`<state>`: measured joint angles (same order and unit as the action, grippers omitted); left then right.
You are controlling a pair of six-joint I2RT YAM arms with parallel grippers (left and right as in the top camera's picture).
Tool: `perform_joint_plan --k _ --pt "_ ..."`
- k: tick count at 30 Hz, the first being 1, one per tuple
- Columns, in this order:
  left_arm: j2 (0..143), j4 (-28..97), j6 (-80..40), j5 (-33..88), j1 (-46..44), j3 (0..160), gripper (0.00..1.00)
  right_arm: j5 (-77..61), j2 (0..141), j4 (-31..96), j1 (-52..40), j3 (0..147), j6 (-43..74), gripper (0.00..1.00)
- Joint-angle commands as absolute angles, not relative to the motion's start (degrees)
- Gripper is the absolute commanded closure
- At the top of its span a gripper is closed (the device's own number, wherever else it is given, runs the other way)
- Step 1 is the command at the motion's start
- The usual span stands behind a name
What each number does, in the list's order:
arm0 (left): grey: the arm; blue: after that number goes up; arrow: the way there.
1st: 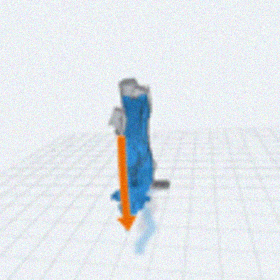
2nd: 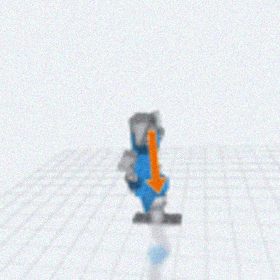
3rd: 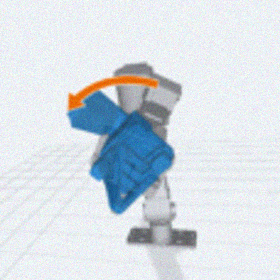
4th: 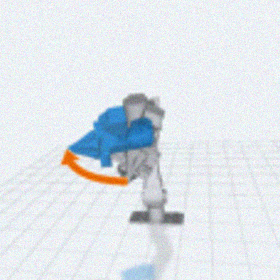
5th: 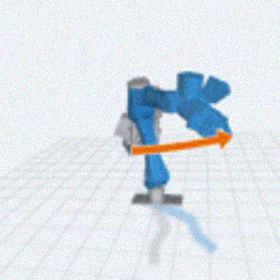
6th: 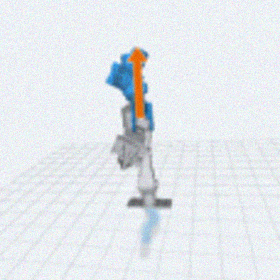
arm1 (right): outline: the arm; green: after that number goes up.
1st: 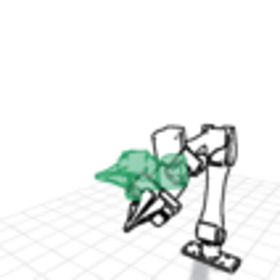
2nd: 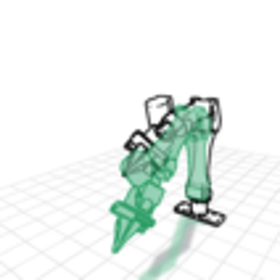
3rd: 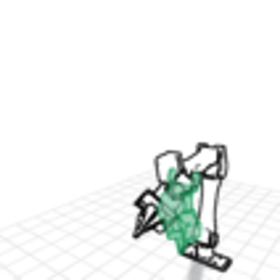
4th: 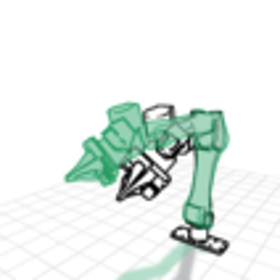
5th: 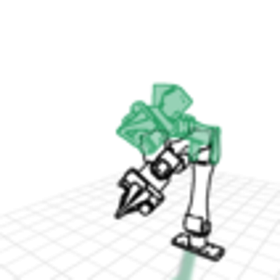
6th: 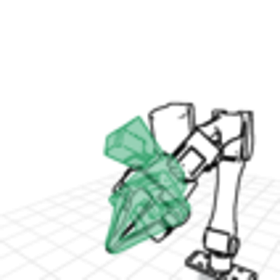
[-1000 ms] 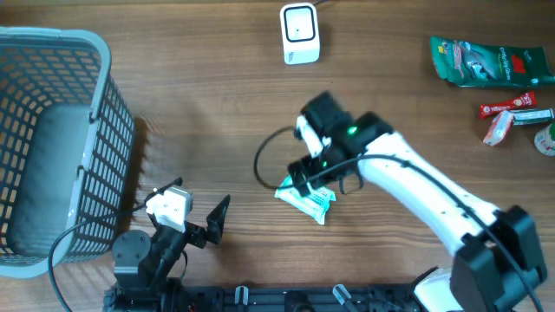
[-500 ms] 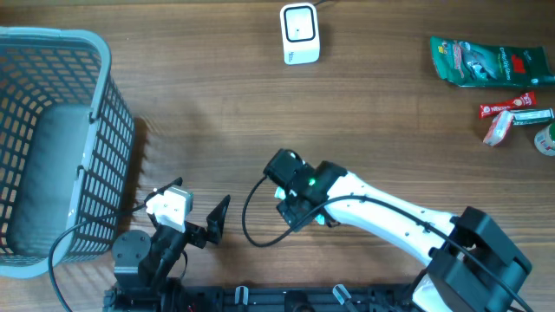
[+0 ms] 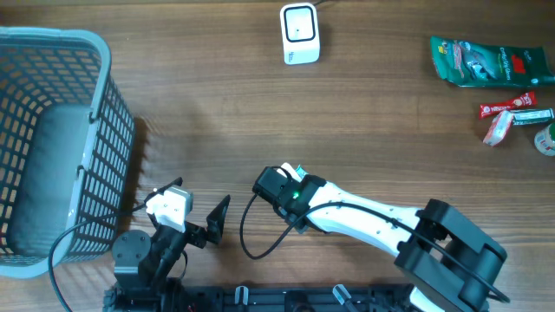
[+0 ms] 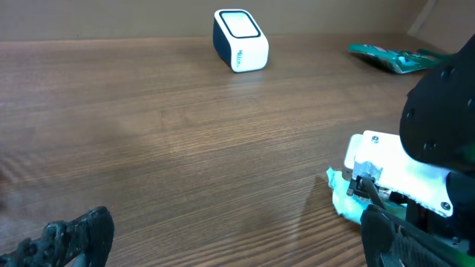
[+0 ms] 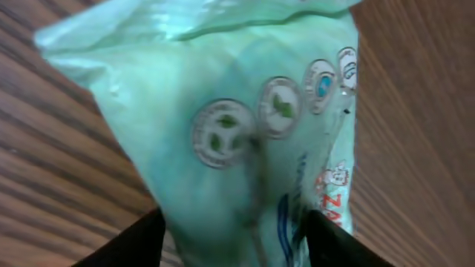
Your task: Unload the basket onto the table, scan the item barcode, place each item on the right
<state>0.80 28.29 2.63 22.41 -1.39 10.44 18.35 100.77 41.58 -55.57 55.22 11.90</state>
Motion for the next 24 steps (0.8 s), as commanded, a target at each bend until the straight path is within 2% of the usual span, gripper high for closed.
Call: perform_joint_plan --k 1,3,5,9,11,14,17,20,24 --pt "0.4 28.2 2.1 23.1 -1.2 10.1 0.00 17.4 103.7 40.1 -55.6 54.2 12.3 0.61" --pt "0.4 28.2 2.1 23.1 -1.2 10.1 0.00 17.0 103.6 40.0 -55.6 54.5 15.1 0.88" --pt "0.4 28.2 2.1 23.1 -1.2 10.1 0.00 15.8 103.4 40.5 -55.5 55.8 16.8 0.95" --pt "0.4 28.2 2.1 23.1 -1.2 10.1 0.00 7.4 98.5 45.6 -52.8 64.0 16.2 0.96" --pt "0.4 28.2 2.1 23.1 -1.2 10.1 0.00 -3.0 94.1 46.6 -49.2 66.8 10.3 0.96" --pt "0.4 28.2 2.1 23.1 -1.2 10.1 0.00 -32.5 87.6 47.7 -38.9 67.0 -1.1 0.95" --pt "0.4 28.2 2.1 23.1 -1.2 10.1 0.00 -54.3 87.9 48.9 -30.5 66.4 -15.7 0.95" --pt "0.4 28.2 2.1 23.1 -1.2 10.1 0.00 -70.1 91.0 44.1 -22.9 61.4 -22.3 0.95" --pt "0.4 28.2 2.1 23.1 -1.2 10.1 0.00 -88.2 97.6 30.1 -20.0 54.7 -22.2 0.96"
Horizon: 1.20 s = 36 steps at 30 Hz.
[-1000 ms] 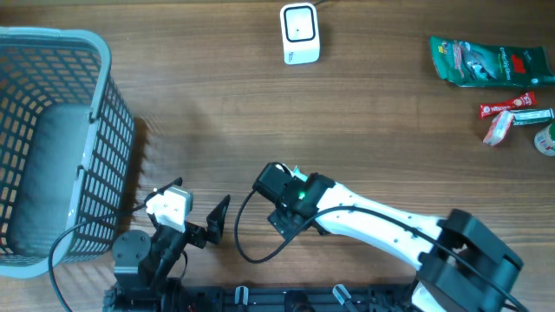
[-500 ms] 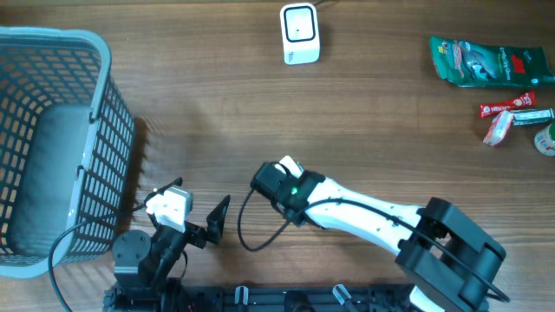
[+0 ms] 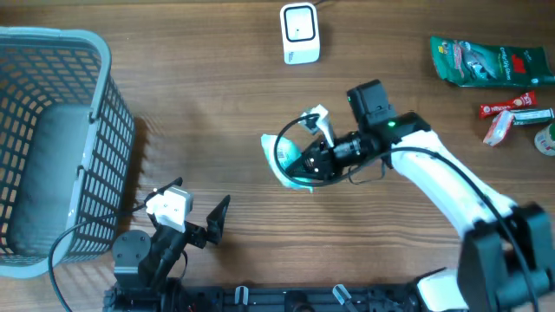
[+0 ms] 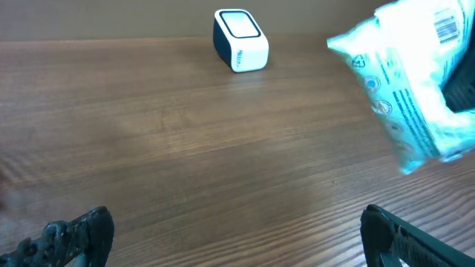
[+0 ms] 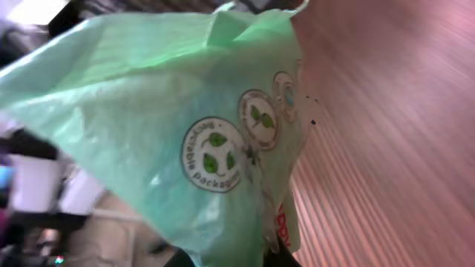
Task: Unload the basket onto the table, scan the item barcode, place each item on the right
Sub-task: 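Hold the wipes pack up at the white scanner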
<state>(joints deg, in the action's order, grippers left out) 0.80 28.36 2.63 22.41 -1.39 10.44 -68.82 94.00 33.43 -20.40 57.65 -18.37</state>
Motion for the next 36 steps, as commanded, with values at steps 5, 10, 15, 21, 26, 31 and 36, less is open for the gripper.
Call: perform_joint_plan --k 5,10,15,21,26,31,36 --pt "0.4 28.2 2.1 23.1 -1.2 10.1 0.00 -93.0 102.4 23.4 -20.1 54.0 -10.2 0.96" --pt "0.4 28.2 2.1 23.1 -1.2 10.1 0.00 -93.0 102.4 23.6 -20.8 54.0 -8.4 0.96" --pt "0.4 28.2 2.1 23.1 -1.2 10.1 0.00 -91.0 102.4 22.8 -20.8 54.0 -11.2 0.96" --pt "0.4 28.2 2.1 23.1 -1.2 10.1 0.00 -69.4 102.0 22.6 -20.8 56.3 -8.9 0.95" --pt "0.4 28.2 2.1 23.1 -1.2 10.1 0.00 -49.2 95.5 33.9 -20.9 65.8 -9.1 0.95" --pt "0.4 28.2 2.1 23.1 -1.2 10.1 0.00 -12.8 88.6 38.9 -23.2 71.2 -8.9 0.95" --pt "0.4 28.2 2.1 23.1 -1.2 10.1 0.00 4.2 91.7 29.1 -23.5 71.2 -10.6 0.95"
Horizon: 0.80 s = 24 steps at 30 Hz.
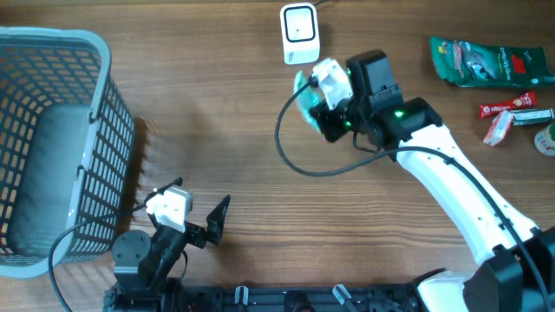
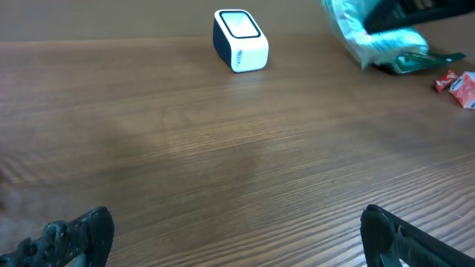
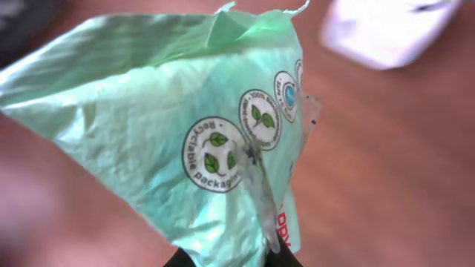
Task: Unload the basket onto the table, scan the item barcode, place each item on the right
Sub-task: 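Hold the wipes pack up at the white scanner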
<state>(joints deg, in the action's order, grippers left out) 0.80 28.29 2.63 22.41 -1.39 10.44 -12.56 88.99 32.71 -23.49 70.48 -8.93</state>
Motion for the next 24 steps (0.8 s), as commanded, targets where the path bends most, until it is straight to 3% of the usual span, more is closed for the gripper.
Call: perform_joint_plan --k 1,7,16,20,24 --pt "0.4 28.2 2.1 23.1 -1.2 10.1 0.00 8.0 93.3 25.8 -23.5 71.2 -11.0 0.95" --pt "0.4 28.2 2.1 23.1 -1.2 10.1 0.00 16.4 105.1 12.9 -23.6 75.9 -17.7 0.96" --pt "0.4 28.2 2.1 23.1 -1.2 10.1 0.00 25.6 128.0 14.0 -23.6 103.4 -31.3 0.96" --pt "0.4 28.2 2.1 23.1 -1.2 10.1 0.00 31.4 134.3 11.3 -24.9 106.6 -41.5 0.96" --pt "0.4 28.2 2.1 23.1 -1.2 10.1 0.00 33.2 136.5 7.3 -25.7 106.6 -43.2 0.96"
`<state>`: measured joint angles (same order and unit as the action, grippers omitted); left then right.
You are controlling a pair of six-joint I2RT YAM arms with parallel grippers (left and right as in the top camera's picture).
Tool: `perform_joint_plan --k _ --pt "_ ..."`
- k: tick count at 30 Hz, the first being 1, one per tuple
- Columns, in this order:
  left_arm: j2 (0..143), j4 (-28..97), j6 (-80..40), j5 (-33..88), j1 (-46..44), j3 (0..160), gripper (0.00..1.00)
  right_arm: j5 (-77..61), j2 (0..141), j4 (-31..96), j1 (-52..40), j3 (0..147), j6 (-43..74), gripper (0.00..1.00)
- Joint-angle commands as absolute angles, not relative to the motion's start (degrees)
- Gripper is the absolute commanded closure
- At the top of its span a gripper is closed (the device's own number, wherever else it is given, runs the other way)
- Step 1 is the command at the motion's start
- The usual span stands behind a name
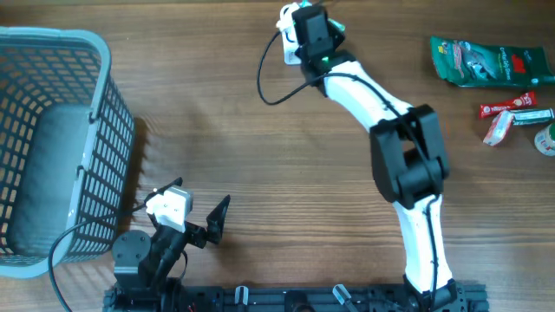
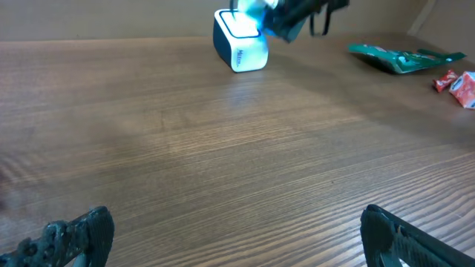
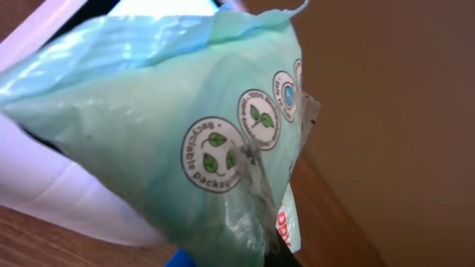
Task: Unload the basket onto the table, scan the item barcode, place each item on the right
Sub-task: 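Hold the wipes pack up at the white scanner, then carry the wipes pack to the right edge and release it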
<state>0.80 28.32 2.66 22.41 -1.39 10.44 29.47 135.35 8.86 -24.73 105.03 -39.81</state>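
Note:
The pale green plastic packet [image 3: 200, 141] with "recyclable packaging" seals fills the right wrist view, and my right gripper [image 3: 276, 256] is shut on its lower edge. In the overhead view the right gripper [image 1: 310, 26] hangs over the white barcode scanner [image 1: 288, 52] at the table's far edge and covers most of it. In the left wrist view the packet [image 2: 252, 9] is right over the scanner [image 2: 241, 53]. The scanner's white body [image 3: 59, 185] shows just behind the packet. My left gripper [image 2: 230, 241] rests open near the front edge, holding nothing.
A grey plastic basket [image 1: 100, 104] stands at the left. Green and red snack packets [image 1: 490, 61] lie at the far right. The right arm [image 1: 390, 121] stretches across the middle of the table, its cable looping beside it.
My right gripper, still shut on the packet, has gone from just below and right of the scanner to directly over it. The left arm has not moved.
First my right gripper was down on the green packet near the front middle of the table. Then it held the packet lifted over the table's middle, then close to the scanner, and now right over the scanner. The left gripper stayed open at the front throughout.

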Motion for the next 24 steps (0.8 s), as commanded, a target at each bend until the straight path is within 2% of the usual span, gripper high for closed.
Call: perform_joint_plan --k 1,6,11,14,17,22,24 --pt "0.4 28.2 2.1 23.1 -1.2 10.1 0.00 33.3 136.5 7.0 -25.7 106.6 -43.0 0.96" --pt "0.4 28.2 2.1 23.1 -1.2 10.1 0.00 36.9 136.5 8.6 -25.7 109.7 -40.9 0.96" --pt "0.4 28.2 2.1 23.1 -1.2 10.1 0.00 38.2 135.1 27.4 -25.6 120.4 -33.7 0.96" --pt "0.4 28.2 2.1 23.1 -1.2 10.1 0.00 39.2 130.9 39.4 -24.7 123.4 -22.7 0.96" --pt "0.4 28.2 2.1 23.1 -1.2 10.1 0.00 36.1 125.6 55.3 -21.6 123.4 -5.5 0.95" --pt "0.4 28.2 2.1 23.1 -1.2 10.1 0.00 29.5 122.9 83.9 -10.3 123.2 26.6 0.96" --pt "0.4 28.2 2.1 23.1 -1.2 10.1 0.00 29.0 122.9 88.4 -5.7 121.6 31.8 0.96"
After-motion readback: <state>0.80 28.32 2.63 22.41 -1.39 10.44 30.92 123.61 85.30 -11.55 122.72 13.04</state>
